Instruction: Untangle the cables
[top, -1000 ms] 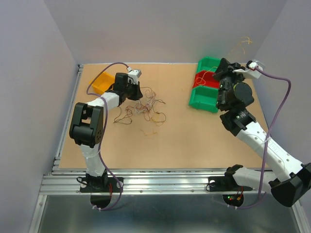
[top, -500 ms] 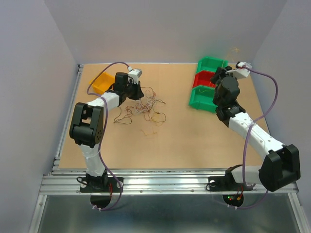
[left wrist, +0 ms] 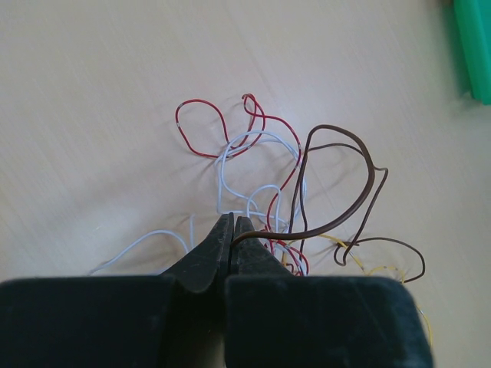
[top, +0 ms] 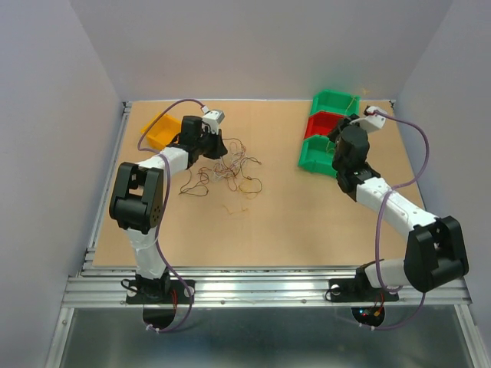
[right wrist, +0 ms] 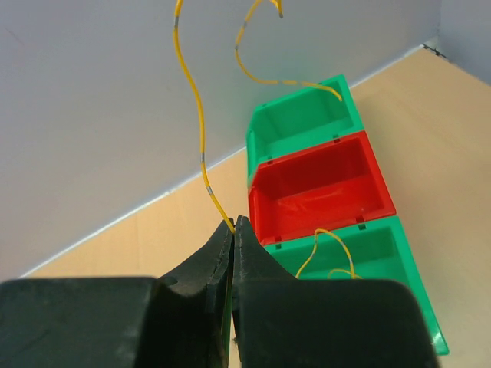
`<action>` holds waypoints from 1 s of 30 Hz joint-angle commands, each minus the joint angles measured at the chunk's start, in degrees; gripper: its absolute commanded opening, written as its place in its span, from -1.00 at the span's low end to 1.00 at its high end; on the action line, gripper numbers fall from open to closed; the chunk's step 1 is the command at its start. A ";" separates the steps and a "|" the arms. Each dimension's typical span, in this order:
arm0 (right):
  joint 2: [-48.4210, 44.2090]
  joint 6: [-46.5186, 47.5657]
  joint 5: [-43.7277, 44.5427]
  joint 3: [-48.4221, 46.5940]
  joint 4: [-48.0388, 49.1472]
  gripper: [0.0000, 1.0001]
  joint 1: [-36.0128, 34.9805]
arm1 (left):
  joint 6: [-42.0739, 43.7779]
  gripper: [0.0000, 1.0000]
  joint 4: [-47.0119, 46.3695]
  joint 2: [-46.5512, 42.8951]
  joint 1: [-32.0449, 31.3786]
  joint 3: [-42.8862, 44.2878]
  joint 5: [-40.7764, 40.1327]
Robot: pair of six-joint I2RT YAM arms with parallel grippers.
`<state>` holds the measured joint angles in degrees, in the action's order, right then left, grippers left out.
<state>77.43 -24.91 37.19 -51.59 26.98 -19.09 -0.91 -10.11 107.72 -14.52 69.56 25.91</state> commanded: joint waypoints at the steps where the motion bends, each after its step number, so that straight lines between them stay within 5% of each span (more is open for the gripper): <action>1: -0.79 -1.37 2.88 0.62 -3.41 -0.99 0.46 | 0.56 -1.00 -1.93 -4.01 0.02 -0.65 1.60; 18: 11.41 -9.53 1.75 -9.57 -34.69 -0.99 0.46 | 0.56 -1.00 -1.93 -5.24 -0.42 -1.09 1.86; 30: 25.48 -5.33 -9.23 -21.60 -37.97 -0.99 3.88 | 2.05 -1.00 -1.67 -4.54 -0.68 -0.74 1.34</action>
<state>98.78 -32.29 33.45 -66.37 -10.02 -17.87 -0.08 -10.46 106.45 -14.79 68.99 26.76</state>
